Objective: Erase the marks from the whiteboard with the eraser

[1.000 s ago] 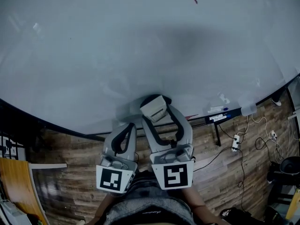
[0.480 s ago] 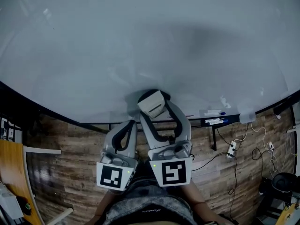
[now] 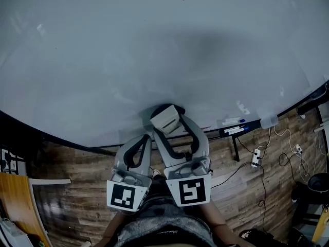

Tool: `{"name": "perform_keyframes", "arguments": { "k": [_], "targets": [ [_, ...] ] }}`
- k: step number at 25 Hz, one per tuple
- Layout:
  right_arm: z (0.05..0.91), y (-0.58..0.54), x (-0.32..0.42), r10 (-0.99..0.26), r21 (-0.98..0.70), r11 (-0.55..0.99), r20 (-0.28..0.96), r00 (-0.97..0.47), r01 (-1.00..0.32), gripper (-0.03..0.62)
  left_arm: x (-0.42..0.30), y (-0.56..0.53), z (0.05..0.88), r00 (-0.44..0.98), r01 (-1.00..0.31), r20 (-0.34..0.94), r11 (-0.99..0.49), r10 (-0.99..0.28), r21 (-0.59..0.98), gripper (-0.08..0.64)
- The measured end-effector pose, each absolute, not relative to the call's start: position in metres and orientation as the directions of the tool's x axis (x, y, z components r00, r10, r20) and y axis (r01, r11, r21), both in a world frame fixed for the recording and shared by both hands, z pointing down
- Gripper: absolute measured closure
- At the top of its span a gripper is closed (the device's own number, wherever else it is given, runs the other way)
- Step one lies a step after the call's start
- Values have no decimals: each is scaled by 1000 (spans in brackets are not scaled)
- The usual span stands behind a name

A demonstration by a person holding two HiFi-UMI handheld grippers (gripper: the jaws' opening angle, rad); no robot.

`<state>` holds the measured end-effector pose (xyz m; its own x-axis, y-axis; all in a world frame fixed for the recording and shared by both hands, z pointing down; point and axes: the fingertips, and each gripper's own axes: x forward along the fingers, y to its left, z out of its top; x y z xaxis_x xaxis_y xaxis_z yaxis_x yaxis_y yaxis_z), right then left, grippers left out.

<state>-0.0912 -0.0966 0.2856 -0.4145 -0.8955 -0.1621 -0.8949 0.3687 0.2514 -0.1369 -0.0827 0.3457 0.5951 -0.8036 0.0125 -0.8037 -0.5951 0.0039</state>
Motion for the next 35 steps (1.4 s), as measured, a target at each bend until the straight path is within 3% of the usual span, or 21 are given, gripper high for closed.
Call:
{"name": "perform_keyframes", "arguments": {
  "k": [12,35],
  "targets": [
    [285,-98,-90,-908,250,325,-188,-375,-912,344,-137,-87,347,673,-739,-21,-673,-739,-29,557],
    [278,-100,6,-805,255,525,-159,-571,-812,342,-24,-105,340,568,-822,-8,-567,-823,-49,557]
  ]
}}
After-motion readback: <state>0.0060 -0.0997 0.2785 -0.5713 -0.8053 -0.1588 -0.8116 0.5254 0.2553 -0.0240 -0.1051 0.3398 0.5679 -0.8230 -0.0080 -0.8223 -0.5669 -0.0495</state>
